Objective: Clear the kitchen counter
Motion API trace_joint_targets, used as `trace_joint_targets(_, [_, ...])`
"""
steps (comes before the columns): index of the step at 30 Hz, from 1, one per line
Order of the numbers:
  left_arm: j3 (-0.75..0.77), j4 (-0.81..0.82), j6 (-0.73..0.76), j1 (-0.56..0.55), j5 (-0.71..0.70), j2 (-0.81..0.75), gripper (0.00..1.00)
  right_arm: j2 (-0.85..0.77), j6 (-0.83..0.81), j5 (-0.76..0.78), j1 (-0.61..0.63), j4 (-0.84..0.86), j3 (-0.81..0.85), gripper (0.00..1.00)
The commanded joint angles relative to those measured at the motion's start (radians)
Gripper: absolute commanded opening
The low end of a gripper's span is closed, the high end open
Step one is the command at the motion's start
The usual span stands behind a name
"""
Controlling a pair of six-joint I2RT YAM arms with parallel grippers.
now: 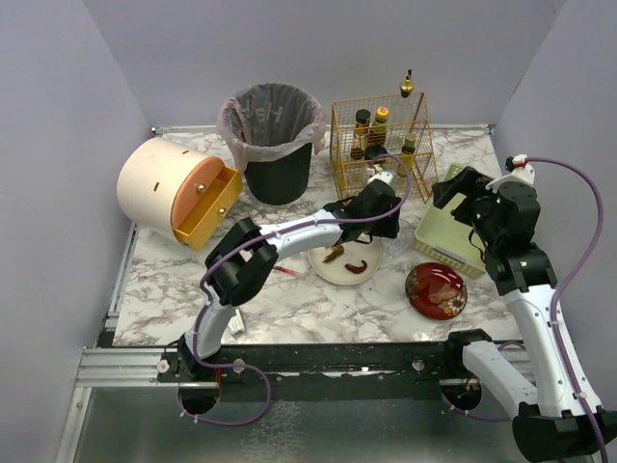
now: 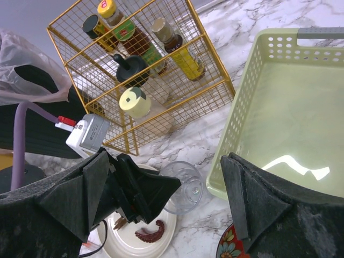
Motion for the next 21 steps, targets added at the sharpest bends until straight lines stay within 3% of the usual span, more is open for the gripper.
trace_joint_targets(1, [0.022, 0.009, 0.018, -0.001, -0.023, 0.024, 0.56, -0.014, -0.038, 0.037, 0.004, -0.023, -0.001, 0.93])
trace_joint_targets(16, [-0.016, 0.004, 0.048, 0.0, -0.079, -0.025, 0.07, -0.011, -0.034, 0.02, 0.003, -0.014, -0.002, 0.94])
trace_joint_targets(21, [-0.058, -0.002, 0.05, 0.0, -0.11, -0.112, 0.0, -0.007, -0.021, 0.015, 0.003, -0.008, 0.002, 0.94])
